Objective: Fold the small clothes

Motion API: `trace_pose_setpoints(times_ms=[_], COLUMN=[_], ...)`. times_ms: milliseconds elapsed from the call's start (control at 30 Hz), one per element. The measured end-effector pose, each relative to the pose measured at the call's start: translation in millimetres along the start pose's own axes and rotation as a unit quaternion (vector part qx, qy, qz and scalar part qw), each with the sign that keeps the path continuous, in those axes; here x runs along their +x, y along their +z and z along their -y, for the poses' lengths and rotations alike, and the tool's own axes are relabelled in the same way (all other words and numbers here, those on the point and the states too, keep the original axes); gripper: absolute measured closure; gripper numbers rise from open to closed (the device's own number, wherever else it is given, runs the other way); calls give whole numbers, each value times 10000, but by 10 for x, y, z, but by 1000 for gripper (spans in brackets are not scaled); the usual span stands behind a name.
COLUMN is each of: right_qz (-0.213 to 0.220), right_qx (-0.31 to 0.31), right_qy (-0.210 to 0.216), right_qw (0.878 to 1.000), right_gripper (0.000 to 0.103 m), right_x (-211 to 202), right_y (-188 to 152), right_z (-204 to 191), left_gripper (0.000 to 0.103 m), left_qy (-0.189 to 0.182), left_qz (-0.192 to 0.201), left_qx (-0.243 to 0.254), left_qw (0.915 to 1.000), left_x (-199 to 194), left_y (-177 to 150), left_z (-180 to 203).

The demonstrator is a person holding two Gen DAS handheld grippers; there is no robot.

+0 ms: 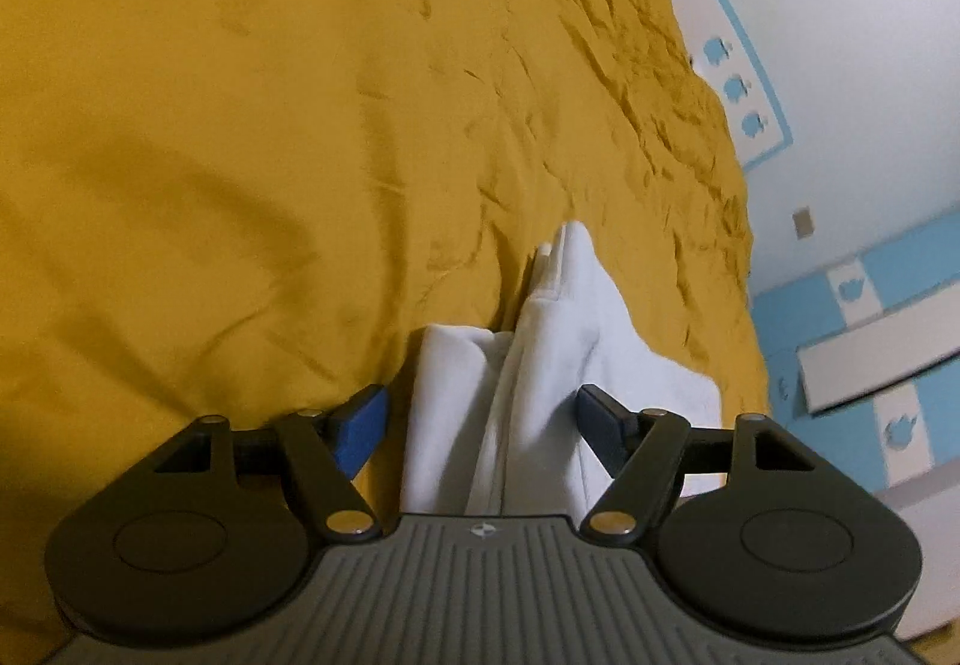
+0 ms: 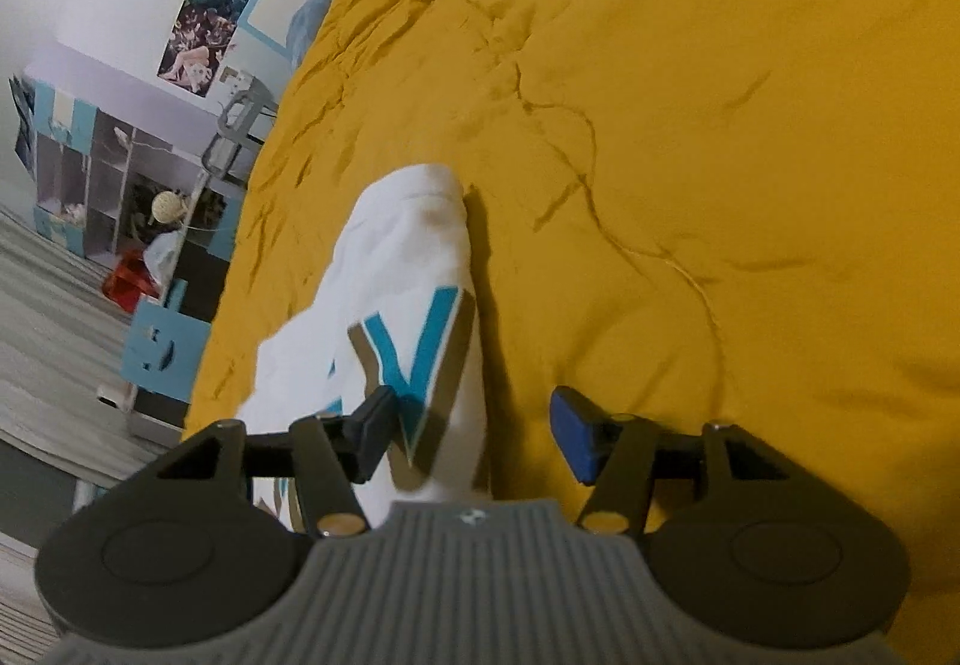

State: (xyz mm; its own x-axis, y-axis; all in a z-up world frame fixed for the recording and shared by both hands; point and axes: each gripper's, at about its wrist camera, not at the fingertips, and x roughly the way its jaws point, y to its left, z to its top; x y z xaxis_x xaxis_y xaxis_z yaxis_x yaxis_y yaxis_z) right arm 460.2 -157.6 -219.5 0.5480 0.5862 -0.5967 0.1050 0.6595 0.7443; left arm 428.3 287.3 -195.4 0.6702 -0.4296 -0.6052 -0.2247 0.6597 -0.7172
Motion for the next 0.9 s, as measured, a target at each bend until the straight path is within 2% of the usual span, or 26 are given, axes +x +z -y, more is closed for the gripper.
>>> trace_pose_setpoints(times_ms=[100, 133, 200, 333, 433, 600, 900], right_qz=[-39, -42, -86, -178, -211, -135, 201], right_qx=[302, 432, 661, 819, 794, 462, -421], right_qy=[200, 274, 378, 403, 324, 180, 12], right_qw=[9993, 9987, 9971, 9957, 9961, 9987, 9989], right_gripper=[51, 52, 58, 69, 74, 88, 91], right_x=[147, 199, 302, 439, 472, 403, 129], right_y=[83, 105, 143, 205, 221, 211, 199], right_z=[53, 71, 94, 85, 68, -79, -622], left_gripper=[22, 30, 40, 65, 74, 79, 81], left_qy=[148, 187, 371, 524, 634, 905, 1022], left_qz=[6, 19, 25, 46, 99, 218, 504], left_qx=[397, 536, 692, 881, 1062, 1505, 2173], left_qw=[9991, 9984, 9969, 9947, 9923, 9842, 9694], left_x=[75, 98, 131, 97, 36, -62, -376], left_y=[-23, -38, -62, -91, -118, -167, -291], left_z=[159, 212, 283, 385, 470, 716, 1146])
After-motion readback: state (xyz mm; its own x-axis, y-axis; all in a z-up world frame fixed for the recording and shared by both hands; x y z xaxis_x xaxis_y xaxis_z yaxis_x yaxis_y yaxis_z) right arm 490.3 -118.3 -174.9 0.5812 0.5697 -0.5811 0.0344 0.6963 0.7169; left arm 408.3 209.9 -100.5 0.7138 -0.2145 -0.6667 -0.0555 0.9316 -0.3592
